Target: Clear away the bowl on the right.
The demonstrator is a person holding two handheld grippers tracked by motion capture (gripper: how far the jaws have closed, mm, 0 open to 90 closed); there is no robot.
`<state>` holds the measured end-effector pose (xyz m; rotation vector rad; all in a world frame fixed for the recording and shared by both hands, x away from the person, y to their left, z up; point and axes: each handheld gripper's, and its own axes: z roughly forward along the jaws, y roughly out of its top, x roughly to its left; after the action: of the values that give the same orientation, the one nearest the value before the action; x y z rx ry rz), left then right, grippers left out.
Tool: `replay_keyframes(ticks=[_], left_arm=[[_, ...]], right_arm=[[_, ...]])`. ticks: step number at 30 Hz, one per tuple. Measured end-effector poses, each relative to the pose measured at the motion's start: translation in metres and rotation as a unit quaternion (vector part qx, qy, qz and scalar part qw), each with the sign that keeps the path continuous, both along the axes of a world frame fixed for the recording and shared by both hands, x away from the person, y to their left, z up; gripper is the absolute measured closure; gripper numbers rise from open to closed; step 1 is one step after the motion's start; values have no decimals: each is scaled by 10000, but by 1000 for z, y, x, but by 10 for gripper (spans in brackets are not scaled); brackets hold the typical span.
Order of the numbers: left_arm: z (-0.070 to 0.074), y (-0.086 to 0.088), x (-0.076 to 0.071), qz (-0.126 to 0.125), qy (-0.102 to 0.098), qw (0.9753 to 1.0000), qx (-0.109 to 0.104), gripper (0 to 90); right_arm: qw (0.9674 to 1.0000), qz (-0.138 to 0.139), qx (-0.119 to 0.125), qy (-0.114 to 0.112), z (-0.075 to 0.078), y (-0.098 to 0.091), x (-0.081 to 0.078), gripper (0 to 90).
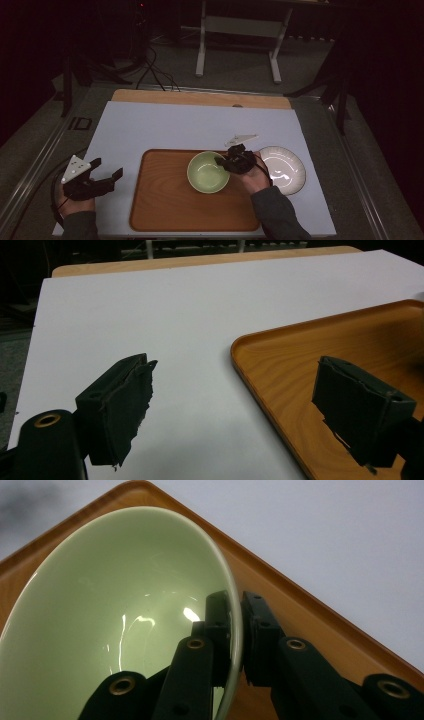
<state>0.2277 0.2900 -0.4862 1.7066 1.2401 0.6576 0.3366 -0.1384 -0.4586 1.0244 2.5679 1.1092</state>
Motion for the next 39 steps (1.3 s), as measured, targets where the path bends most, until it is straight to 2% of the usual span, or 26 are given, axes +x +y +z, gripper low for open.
replay_keyframes(ticks=[23,39], left_arm=[[0,1,0,0,-7,10000,-16,161],[0,0,0,-2,-3,10000,-5,160]], right_arm=[[9995,263,100,129,-10,29,-6,828],[9989,347,46,315,-28,30,-11,825]])
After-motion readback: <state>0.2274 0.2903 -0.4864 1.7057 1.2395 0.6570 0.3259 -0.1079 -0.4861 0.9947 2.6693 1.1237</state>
